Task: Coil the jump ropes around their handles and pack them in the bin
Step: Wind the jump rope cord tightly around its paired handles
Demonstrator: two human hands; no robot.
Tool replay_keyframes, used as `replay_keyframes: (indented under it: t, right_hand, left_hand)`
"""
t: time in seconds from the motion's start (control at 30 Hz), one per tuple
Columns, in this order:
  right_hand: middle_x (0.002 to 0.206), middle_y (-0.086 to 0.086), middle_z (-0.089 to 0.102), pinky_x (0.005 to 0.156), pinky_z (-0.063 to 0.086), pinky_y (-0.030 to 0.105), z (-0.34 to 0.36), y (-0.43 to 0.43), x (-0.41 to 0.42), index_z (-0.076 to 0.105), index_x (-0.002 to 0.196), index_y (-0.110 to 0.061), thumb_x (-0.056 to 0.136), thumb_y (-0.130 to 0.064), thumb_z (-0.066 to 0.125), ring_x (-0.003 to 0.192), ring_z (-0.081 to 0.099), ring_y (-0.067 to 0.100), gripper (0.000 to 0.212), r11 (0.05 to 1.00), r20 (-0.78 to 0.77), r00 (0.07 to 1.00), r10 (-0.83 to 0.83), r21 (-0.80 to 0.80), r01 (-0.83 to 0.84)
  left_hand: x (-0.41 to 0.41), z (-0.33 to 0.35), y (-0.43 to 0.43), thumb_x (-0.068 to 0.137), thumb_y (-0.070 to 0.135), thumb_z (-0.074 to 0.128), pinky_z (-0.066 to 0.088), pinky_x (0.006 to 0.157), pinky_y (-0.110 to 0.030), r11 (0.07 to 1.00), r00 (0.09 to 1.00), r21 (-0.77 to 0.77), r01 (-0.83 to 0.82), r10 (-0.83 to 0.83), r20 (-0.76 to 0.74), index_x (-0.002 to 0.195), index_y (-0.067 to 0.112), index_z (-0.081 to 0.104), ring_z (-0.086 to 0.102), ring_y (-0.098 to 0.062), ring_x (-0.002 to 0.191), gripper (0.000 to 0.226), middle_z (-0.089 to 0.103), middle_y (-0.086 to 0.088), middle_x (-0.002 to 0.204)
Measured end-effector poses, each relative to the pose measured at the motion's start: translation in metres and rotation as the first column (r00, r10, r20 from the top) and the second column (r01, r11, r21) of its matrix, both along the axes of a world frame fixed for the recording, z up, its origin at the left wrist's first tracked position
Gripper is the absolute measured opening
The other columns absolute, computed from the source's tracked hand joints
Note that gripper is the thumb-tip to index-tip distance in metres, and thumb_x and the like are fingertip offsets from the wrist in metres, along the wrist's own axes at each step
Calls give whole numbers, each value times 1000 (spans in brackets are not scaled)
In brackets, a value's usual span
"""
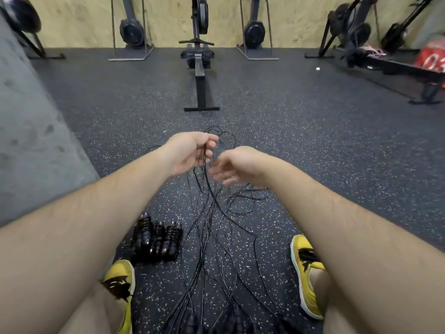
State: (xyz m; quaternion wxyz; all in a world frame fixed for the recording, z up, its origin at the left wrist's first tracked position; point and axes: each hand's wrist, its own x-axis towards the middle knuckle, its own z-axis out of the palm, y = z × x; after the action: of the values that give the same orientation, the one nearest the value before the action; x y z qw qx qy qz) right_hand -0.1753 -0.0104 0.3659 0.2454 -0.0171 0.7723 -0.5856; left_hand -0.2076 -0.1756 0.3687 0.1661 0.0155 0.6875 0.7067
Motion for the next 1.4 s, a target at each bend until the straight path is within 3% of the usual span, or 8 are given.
replay_keyframes:
  t: [0.2,0.4,0.53,0.8,1.0,1.13,1.3,1.4]
  right_hand:
    - [82,-1,71,64,47,26,7,-22,-13,64,115,-5,104,-31,48,75,63,14,32,903,65,954,-294,-308,299]
    - [90,-5,74,65,51,23,9,-20,1,74,105,-17,100,-19,58,79,64,7,16,1000,-336,942,-7,-29,-3]
    - [101,0,77,72,53,25,5,-12,18,74,106,-14,97,-17,63,80,63,7,15,944,-240,927,287,233,-232]
    - [84,0,73,67,50,29,15,-8,-2,65,116,-4,99,-24,52,76,63,15,28,929,8,965,-261,-269,253]
    - [85,-6,71,57,43,16,13,-18,9,69,101,-18,96,-14,63,70,60,4,9,998,-368,928,-61,5,67]
    - [79,-2,71,58,47,16,11,-12,22,74,100,-14,91,-17,71,65,59,4,10,939,-308,923,230,320,-127]
    - [123,2,57,72,55,34,8,2,2,53,133,-28,85,-12,64,88,63,17,51,845,-526,851,0,455,281]
    - [131,-1,47,69,50,31,8,1,-7,46,139,-38,87,-17,71,75,58,15,61,888,-555,825,110,427,169]
  left_hand:
    - [30,0,-26,104,3,42,55,88,-38,801,847,-277,531,-509,151,122,6,61,70,-26,98,26,72,-7,100]
    - [15,6,-38,100,35,39,50,102,-49,994,981,105,11,-31,192,124,-4,58,70,-31,108,49,69,-21,122]
    - [6,10,-24,105,37,47,53,76,-30,994,991,63,-93,87,104,106,10,65,69,-12,76,32,70,-2,96]
    - [29,14,-30,99,7,55,52,81,-32,842,897,-324,432,-437,61,109,6,63,65,-15,84,13,71,-2,91]
    - [21,7,-34,99,30,49,52,89,-42,981,986,-135,141,-126,111,112,6,63,69,-26,104,31,72,-13,111]
    - [11,14,-17,106,38,45,53,80,-36,996,998,-65,-63,63,-5,105,9,67,68,-16,79,36,73,-6,95]
    - [21,22,-14,104,13,51,46,66,-25,948,978,-294,123,-166,-125,107,6,71,56,-11,67,22,65,3,75]
    - [25,24,-25,103,6,50,46,67,-25,933,957,-291,211,-258,-134,116,3,69,54,-11,69,23,61,0,76]
